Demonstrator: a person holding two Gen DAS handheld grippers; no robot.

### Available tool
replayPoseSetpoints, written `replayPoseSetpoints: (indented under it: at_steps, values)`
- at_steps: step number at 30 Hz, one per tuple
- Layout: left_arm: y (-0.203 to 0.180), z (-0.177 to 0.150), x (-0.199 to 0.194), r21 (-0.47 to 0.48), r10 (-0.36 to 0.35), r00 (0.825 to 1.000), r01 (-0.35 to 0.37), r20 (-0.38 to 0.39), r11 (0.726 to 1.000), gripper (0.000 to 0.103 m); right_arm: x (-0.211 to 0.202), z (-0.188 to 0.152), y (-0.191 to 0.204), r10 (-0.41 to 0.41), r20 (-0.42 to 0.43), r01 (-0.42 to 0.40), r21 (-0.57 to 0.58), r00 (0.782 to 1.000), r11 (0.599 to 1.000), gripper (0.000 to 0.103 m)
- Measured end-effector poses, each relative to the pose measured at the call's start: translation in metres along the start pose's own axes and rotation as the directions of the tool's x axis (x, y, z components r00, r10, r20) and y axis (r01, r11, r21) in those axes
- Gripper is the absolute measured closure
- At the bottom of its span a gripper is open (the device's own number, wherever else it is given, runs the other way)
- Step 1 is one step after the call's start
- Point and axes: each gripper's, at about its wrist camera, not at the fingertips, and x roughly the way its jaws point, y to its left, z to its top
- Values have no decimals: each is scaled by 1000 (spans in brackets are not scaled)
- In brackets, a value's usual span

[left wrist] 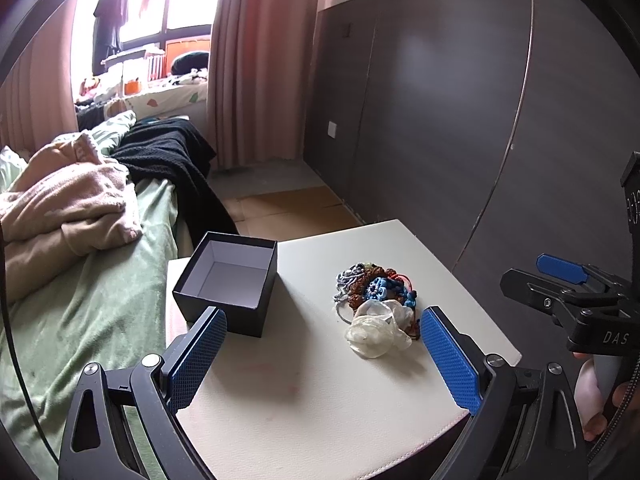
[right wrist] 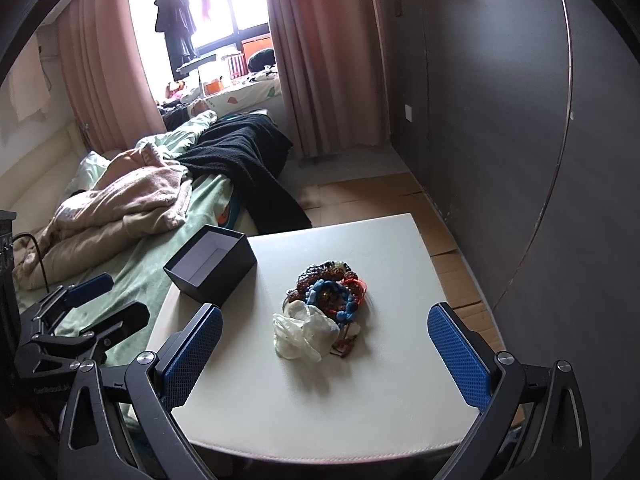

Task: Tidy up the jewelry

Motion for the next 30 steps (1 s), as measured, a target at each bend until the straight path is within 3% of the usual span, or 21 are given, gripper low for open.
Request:
replayPoseSetpoints:
  at_steps: [30]
  values:
    - [-2,0,-1,4,4,1000,-4,-5,1000,5,-2,0,2,12,-4,-12,-1,1000,1000,0]
